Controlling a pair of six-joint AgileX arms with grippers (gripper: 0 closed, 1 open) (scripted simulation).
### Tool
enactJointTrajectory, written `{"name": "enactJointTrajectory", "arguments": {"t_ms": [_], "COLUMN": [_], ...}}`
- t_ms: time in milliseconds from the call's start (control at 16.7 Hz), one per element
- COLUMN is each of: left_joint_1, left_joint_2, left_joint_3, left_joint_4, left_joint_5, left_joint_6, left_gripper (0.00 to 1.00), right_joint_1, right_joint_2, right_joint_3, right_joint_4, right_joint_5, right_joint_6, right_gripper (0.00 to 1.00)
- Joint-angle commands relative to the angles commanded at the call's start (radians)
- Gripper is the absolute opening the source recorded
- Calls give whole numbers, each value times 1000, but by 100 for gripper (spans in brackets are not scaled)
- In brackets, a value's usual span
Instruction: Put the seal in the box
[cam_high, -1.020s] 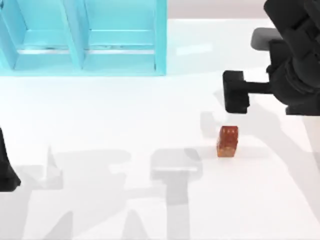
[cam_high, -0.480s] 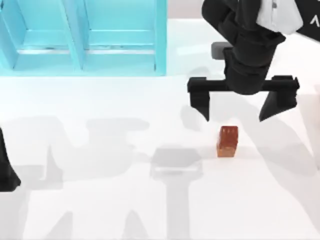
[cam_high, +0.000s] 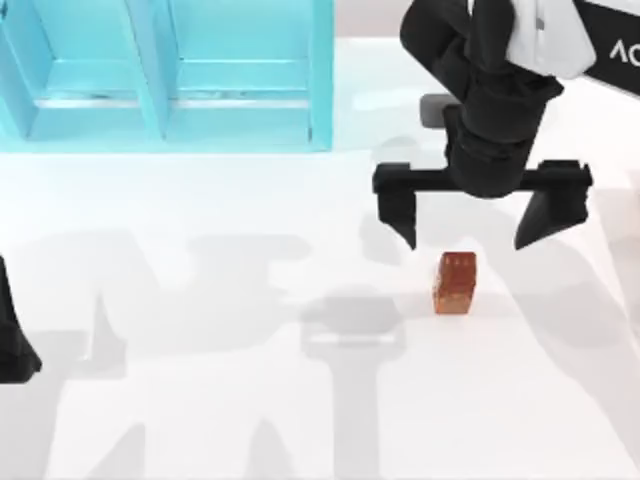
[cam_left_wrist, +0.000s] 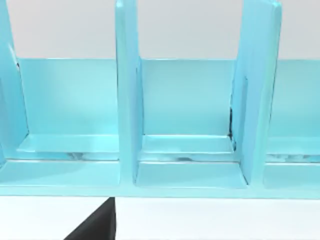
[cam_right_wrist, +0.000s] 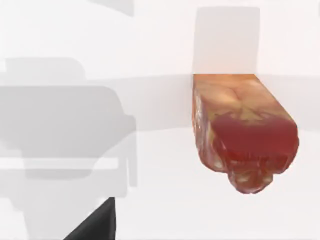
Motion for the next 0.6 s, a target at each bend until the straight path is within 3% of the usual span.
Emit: {"name": "enactJointTrajectory", "arguments": {"t_ms": [360, 600], "left_joint_1": [0, 0], "left_joint_2": [0, 0], "left_joint_3": [0, 0], "left_joint_4": [0, 0], "left_joint_5": [0, 0], "left_joint_6": [0, 0], "left_gripper": [100, 100], "right_joint_1": [1, 1], "right_joint_2": [62, 79], "right_joint_3": [-182, -232], "right_joint_4": [258, 316], "right_joint_5": [0, 1], "right_joint_6": [2, 2], "right_gripper": [100, 100]}}
